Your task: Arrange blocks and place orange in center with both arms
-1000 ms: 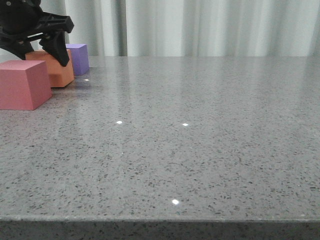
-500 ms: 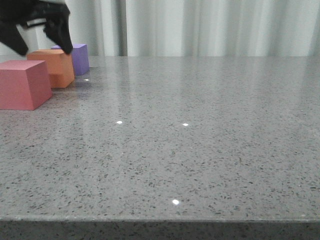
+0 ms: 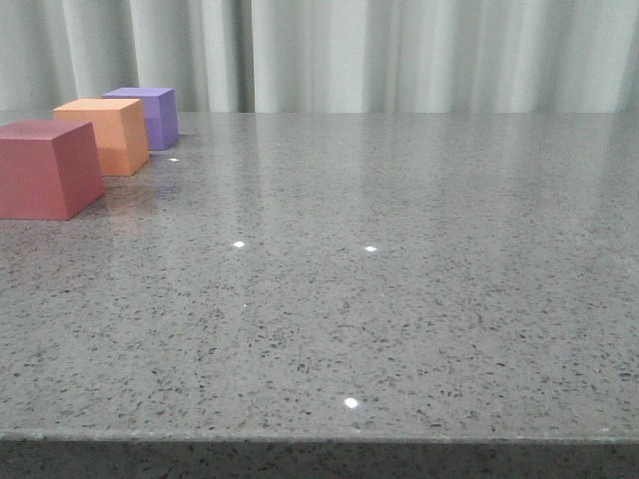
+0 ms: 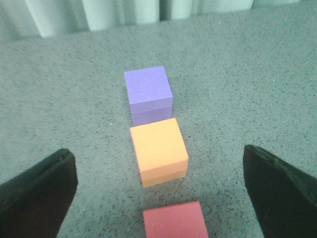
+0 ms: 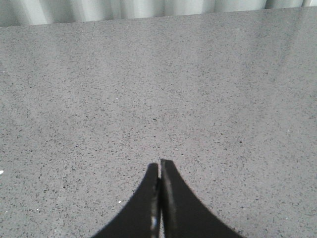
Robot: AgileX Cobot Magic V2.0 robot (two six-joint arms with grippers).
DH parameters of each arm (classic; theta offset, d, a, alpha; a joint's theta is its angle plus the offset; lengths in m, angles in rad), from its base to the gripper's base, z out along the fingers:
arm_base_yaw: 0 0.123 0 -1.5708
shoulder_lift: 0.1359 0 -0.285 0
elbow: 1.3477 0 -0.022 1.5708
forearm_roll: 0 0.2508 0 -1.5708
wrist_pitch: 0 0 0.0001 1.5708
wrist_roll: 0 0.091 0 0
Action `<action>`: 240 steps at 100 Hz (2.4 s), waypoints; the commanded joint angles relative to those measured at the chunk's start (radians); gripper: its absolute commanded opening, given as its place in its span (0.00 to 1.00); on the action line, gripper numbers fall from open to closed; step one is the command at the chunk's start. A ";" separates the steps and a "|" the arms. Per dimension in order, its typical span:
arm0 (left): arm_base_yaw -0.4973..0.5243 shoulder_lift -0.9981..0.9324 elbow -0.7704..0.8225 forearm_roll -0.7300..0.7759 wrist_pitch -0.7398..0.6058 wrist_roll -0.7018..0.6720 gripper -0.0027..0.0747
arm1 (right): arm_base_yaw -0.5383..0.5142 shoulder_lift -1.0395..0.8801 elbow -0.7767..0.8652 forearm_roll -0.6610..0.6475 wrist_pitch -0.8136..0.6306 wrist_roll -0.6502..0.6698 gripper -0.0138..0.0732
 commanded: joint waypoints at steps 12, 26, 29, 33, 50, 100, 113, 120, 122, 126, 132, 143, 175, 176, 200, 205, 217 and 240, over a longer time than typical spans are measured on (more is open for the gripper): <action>0.001 -0.282 0.208 0.006 -0.181 0.003 0.86 | -0.003 0.000 -0.025 -0.024 -0.070 -0.008 0.08; 0.001 -0.449 0.361 0.003 -0.222 -0.001 0.86 | -0.003 0.000 -0.025 -0.024 -0.070 -0.008 0.08; 0.001 -0.473 0.386 0.003 -0.224 -0.001 0.86 | -0.003 0.000 -0.025 -0.024 -0.070 -0.008 0.08; 0.001 -0.518 0.416 0.003 -0.226 -0.001 0.86 | -0.003 0.000 -0.025 -0.024 -0.070 -0.008 0.08; 0.001 -0.687 0.545 0.003 -0.227 -0.001 0.86 | -0.003 0.000 -0.025 -0.024 -0.070 -0.008 0.08; 0.001 -0.912 0.676 0.003 -0.241 -0.001 0.01 | -0.003 0.000 -0.025 -0.024 -0.070 -0.008 0.08; 0.001 -0.912 0.676 0.003 -0.239 -0.001 0.01 | -0.003 0.000 -0.025 -0.024 -0.070 -0.008 0.08; 0.001 -0.912 0.676 0.003 -0.239 -0.001 0.01 | -0.003 0.000 -0.025 -0.024 -0.070 -0.008 0.08; 0.001 -0.912 0.676 0.003 -0.239 -0.001 0.01 | -0.003 0.000 -0.025 -0.024 -0.070 -0.008 0.08; 0.001 -0.912 0.676 0.003 -0.239 -0.001 0.01 | -0.003 0.000 -0.025 -0.024 -0.070 -0.008 0.08; 0.001 -0.912 0.676 0.003 -0.239 -0.001 0.01 | -0.003 0.000 -0.025 -0.024 -0.070 -0.008 0.08; 0.001 -0.912 0.676 0.003 -0.239 -0.001 0.01 | -0.003 0.000 -0.025 -0.024 -0.070 -0.008 0.08; 0.001 -0.912 0.676 0.003 -0.239 -0.001 0.01 | -0.003 0.000 -0.025 -0.024 -0.070 -0.008 0.08; 0.001 -0.912 0.676 0.003 -0.239 -0.001 0.01 | -0.003 0.000 -0.025 -0.024 -0.070 -0.008 0.08; 0.001 -0.913 0.676 0.005 -0.255 -0.001 0.01 | -0.003 0.000 -0.025 -0.024 -0.070 -0.008 0.08; 0.001 -0.918 0.682 0.019 -0.260 -0.001 0.01 | -0.003 0.000 -0.025 -0.024 -0.070 -0.008 0.08; 0.001 -0.954 0.729 0.066 -0.337 -0.001 0.01 | -0.003 0.000 -0.025 -0.024 -0.070 -0.008 0.08; 0.002 -1.071 0.931 0.103 -0.546 -0.001 0.01 | -0.003 0.000 -0.025 -0.024 -0.070 -0.008 0.08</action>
